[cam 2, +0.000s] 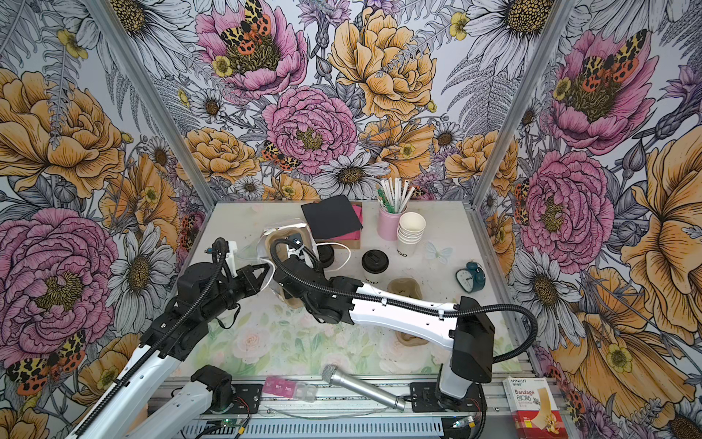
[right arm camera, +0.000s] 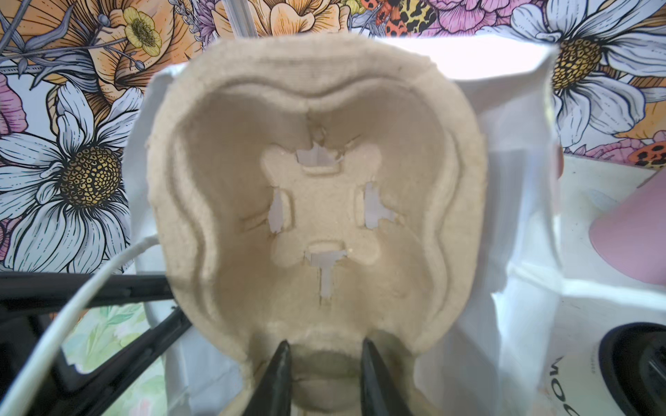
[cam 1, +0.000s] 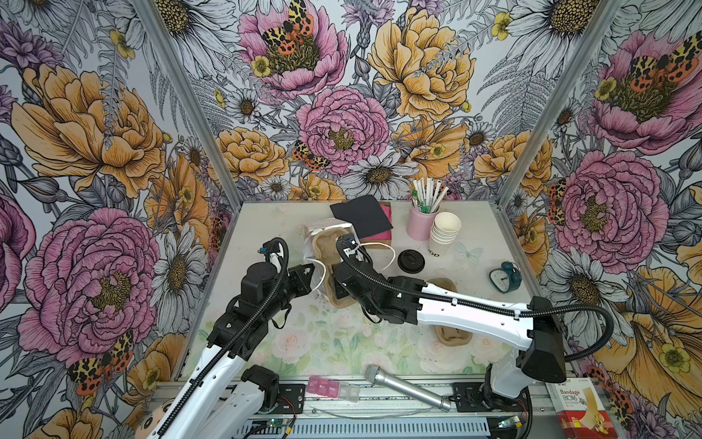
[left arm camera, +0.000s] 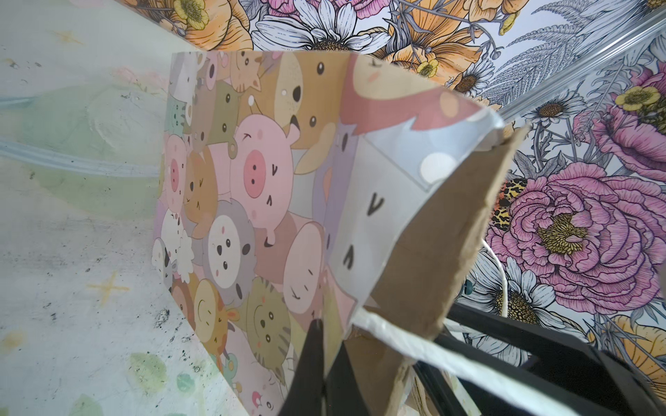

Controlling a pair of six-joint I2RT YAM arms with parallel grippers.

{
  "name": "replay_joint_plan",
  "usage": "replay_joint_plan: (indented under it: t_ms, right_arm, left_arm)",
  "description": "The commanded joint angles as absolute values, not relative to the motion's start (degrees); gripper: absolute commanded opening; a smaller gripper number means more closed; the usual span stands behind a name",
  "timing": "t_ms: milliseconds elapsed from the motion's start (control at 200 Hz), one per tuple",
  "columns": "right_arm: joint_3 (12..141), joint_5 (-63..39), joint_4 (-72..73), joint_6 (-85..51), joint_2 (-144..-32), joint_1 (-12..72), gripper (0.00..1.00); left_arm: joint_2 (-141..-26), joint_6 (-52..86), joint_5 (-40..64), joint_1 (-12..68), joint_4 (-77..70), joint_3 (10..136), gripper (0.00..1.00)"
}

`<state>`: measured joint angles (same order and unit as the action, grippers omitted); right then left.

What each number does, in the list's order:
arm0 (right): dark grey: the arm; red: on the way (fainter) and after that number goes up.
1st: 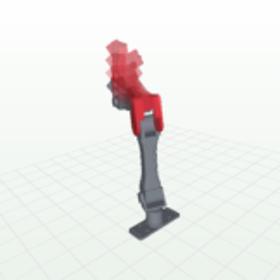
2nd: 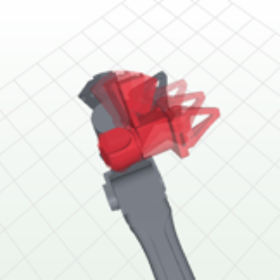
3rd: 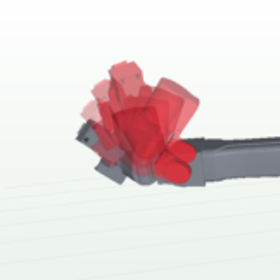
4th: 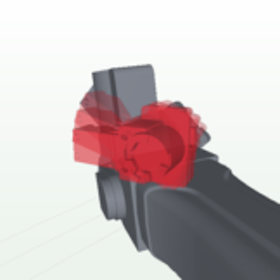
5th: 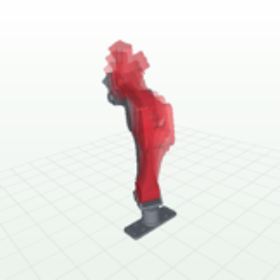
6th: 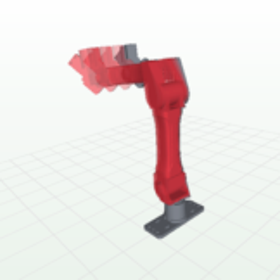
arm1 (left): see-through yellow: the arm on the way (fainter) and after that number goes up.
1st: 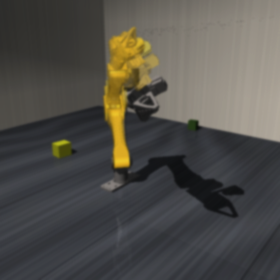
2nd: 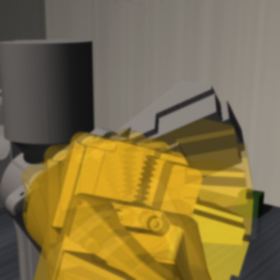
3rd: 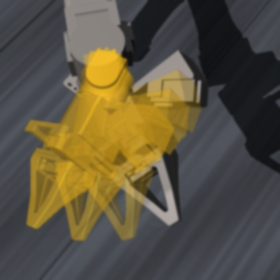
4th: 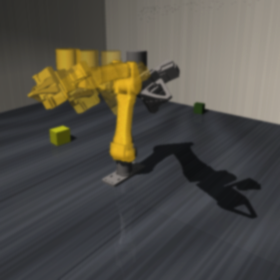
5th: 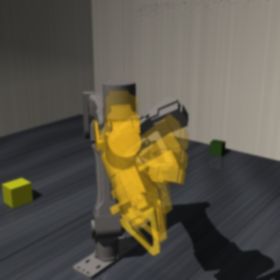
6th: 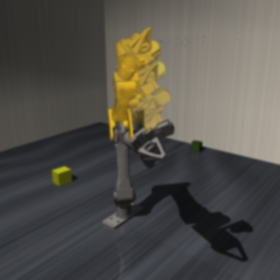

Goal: Pack a coffee takeout order
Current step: Place the cup tray in the takeout bag.

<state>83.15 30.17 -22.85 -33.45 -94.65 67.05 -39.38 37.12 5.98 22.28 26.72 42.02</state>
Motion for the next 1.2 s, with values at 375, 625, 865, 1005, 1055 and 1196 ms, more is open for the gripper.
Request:
replay_joint_plan:
  t_ms: [375, 625, 865, 1005, 1055, 1196]
  right_arm:
    - [83.5, 27.1, -23.9, -36.5, -96.2, 66.9, 0.18]
    - [84.2, 27.2, -25.0, -37.1, -97.1, 66.7, 0.18]
    - [88.0, 30.0, -24.8, -35.9, -98.5, 65.4, 0.18]
    - [89.8, 29.8, -24.8, -35.8, -99.6, 64.5, 0.18]
    - [89.8, 30.4, -24.6, -36.0, -99.8, 64.4, 0.18]
    - [89.5, 31.2, -23.7, -37.2, -100.8, 63.8, 0.17]
  left_arm:
    - [-39.1, 37.5, 7.5, 22.7, 24.7, 41.7, 0.00]
    - [-39.3, 37.4, 7.8, 22.6, 24.4, 41.6, 0.00]
    - [-40.0, 37.2, 9.8, 22.8, 23.9, 41.7, 0.00]
    - [-40.3, 36.9, 10.7, 22.8, 23.8, 41.6, 0.00]
    - [-40.3, 36.9, 10.8, 22.9, 23.8, 41.6, 0.00]
    - [-40.1, 37.3, 11.0, 22.9, 23.6, 41.4, 0.00]
